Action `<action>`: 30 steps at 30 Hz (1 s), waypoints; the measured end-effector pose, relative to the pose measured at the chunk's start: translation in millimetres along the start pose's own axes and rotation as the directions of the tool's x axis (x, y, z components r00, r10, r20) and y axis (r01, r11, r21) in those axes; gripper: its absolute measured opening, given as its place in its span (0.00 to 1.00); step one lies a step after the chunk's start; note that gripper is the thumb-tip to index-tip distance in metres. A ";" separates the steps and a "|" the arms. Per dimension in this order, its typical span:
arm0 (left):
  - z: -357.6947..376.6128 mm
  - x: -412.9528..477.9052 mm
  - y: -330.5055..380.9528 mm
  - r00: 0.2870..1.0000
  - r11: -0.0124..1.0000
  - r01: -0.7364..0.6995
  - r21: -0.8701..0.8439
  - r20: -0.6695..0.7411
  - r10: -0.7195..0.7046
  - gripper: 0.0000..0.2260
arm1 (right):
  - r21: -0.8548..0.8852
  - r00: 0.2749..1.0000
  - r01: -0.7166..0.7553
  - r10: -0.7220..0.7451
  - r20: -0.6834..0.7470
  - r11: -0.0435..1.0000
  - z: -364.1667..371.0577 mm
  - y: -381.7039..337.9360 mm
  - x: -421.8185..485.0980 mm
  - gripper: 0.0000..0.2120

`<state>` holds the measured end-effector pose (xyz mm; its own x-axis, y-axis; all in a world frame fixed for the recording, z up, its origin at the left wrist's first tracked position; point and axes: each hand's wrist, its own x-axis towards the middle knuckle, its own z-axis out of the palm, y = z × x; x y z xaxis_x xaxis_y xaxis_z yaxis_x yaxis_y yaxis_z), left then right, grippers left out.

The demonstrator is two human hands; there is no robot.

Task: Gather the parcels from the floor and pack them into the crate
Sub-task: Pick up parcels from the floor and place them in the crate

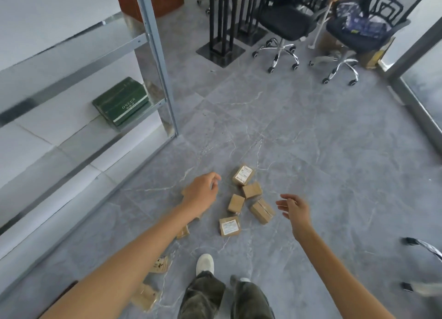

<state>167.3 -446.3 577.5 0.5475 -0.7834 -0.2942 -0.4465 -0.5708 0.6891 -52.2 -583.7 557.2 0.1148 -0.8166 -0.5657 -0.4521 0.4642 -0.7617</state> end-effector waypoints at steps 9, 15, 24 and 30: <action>143.3 124.3 2.9 0.965 1.000 0.018 -0.023 0.263 -0.012 0.09 | -0.049 0.977 -0.197 0.192 -0.096 0.979 -11.8 83.1 137.6 0.12; 326.6 257.8 -77.1 0.940 0.985 0.152 -0.081 0.321 -0.118 0.11 | -0.062 0.923 -0.372 0.362 -0.130 0.926 17.0 243.2 292.4 0.13; 591.8 357.7 -243.9 0.825 0.984 0.120 0.130 0.538 -0.172 0.24 | 0.146 0.843 -0.534 0.537 0.019 0.833 79.4 456.3 486.5 0.24; 622.0 358.6 -262.9 0.723 0.946 0.194 0.259 0.614 -0.316 0.31 | 0.333 0.841 -0.528 0.534 0.081 0.781 97.9 469.7 506.9 0.20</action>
<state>40.8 -730.2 -121.1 0.1026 -0.5368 -0.8374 -0.4993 -0.7559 0.4234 -119.8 -746.0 -118.3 -0.0736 -0.4115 -0.9084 -0.1195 0.9080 -0.4016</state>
